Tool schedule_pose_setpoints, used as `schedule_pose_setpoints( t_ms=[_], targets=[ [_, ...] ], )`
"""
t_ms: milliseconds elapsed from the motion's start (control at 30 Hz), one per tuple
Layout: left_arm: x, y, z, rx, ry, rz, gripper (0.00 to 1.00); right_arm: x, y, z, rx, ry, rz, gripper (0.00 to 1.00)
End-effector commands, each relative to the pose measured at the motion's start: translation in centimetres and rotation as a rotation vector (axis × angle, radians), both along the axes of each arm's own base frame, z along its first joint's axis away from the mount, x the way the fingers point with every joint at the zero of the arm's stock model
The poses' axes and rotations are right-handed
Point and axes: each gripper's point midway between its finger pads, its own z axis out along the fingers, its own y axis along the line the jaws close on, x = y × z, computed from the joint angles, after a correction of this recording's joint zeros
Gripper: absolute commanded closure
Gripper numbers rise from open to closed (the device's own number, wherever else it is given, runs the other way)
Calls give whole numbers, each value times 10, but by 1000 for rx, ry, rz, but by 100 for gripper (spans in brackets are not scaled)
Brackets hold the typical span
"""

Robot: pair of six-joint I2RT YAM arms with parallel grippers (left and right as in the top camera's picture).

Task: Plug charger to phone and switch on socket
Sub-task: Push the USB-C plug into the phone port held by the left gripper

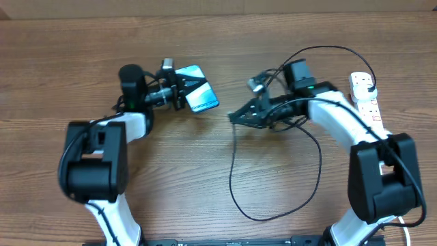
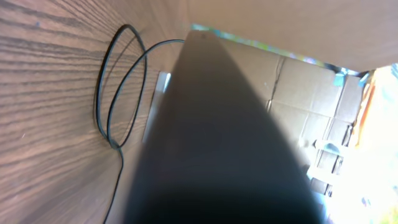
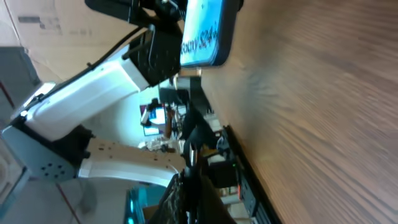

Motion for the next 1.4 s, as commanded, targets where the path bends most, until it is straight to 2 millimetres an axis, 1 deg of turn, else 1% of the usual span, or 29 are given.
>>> schedule_pose_setpoints(
  t_ms=[0, 67, 133, 333, 400, 633, 1000, 1100, 1367],
  targets=[
    [13, -23, 16, -22, -57, -51, 96, 0, -7, -1, 33, -96, 14, 96],
    [16, -29, 24, -29, -78, -71, 96, 0, -7, -5, 9, -96, 10, 96],
    [18, -31, 29, -31, -97, -75, 96, -2, -3, -4, 12, -98, 22, 96],
    [13, -32, 32, -37, -108, -108, 96, -12, 23, 0, 33, -108, 86, 96],
    [11, -32, 32, -38, -108, -119, 96, -12, 28, 2, 37, -115, 94, 96],
    [9, -33, 32, -40, -107, -132, 96, -2, 33, 5, 42, -111, 75, 96],
    [2, -34, 33, -49, -94, -172, 96, 8, 36, 1, 26, -112, 51, 96],
    [2, -34, 33, -52, -85, -171, 96, 12, 36, -5, -14, -98, 26, 96],
    [2, -35, 33, -52, -84, -172, 95, 18, 38, 0, -2, -111, 14, 96]
  ],
)
